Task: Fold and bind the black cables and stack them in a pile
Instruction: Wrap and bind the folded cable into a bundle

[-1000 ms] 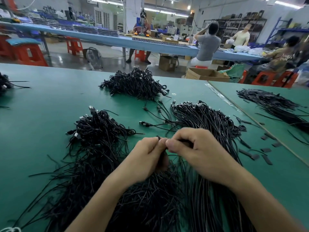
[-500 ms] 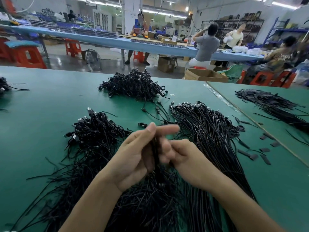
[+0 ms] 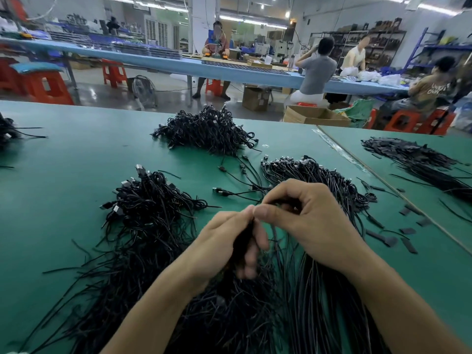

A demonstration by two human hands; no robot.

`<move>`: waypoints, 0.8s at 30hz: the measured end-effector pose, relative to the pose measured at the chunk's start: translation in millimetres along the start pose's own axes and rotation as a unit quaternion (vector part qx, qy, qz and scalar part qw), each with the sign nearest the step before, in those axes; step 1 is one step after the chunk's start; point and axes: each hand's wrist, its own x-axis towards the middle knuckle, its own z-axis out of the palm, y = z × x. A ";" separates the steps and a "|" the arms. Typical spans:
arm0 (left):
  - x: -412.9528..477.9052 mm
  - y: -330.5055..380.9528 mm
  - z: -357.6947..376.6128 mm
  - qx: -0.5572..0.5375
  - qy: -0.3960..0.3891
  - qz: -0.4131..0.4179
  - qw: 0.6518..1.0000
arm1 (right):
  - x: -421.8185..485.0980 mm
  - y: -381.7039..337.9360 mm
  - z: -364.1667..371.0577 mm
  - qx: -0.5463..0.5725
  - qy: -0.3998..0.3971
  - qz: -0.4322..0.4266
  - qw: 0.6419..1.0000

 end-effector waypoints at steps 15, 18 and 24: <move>12.1 -4.2 -13.8 -0.070 0.189 0.192 0.960 | -20.2 9.3 36.4 -0.106 -0.182 0.063 0.976; 13.3 -13.2 -16.5 0.177 0.202 0.157 0.950 | -19.8 4.8 21.7 -0.145 -0.184 0.023 0.972; 5.3 -7.5 -2.7 0.176 0.020 0.002 0.984 | -11.0 2.7 -5.5 -0.060 -0.127 -0.024 0.990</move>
